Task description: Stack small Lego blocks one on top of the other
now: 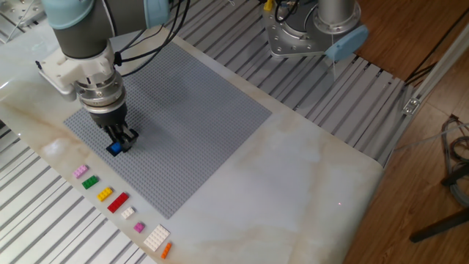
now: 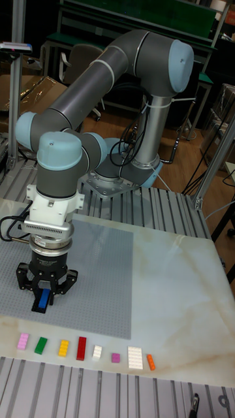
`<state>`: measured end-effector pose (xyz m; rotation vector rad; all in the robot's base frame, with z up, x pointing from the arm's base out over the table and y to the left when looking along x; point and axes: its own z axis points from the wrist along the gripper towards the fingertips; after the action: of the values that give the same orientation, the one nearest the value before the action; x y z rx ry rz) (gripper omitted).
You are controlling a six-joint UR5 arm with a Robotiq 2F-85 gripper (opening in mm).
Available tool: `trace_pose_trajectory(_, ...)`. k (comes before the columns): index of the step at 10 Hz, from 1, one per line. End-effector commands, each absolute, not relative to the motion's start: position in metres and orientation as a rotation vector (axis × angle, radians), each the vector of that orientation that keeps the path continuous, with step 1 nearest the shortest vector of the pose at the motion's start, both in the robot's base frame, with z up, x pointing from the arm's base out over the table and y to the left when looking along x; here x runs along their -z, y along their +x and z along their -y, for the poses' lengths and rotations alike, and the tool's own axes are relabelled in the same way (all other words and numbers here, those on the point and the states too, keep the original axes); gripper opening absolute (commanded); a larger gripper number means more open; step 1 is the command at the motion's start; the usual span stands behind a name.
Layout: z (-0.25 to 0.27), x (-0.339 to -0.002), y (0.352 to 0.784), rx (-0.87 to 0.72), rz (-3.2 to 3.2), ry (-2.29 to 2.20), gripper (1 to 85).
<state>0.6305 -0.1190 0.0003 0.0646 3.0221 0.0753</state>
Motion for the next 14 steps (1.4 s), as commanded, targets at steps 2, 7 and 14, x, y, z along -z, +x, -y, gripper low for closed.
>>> trace_pose_trajectory(2,0.1176,-0.0055,0.6311,-0.059,-3.024,0.075,35.0)
trace_pose_trajectory(7,0.1166,-0.0084,0.6326,-0.062,-3.024,0.077,35.3)
trace_pose_trajectory(14,0.123,-0.0132,0.635,-0.026,-3.032,0.057,34.3)
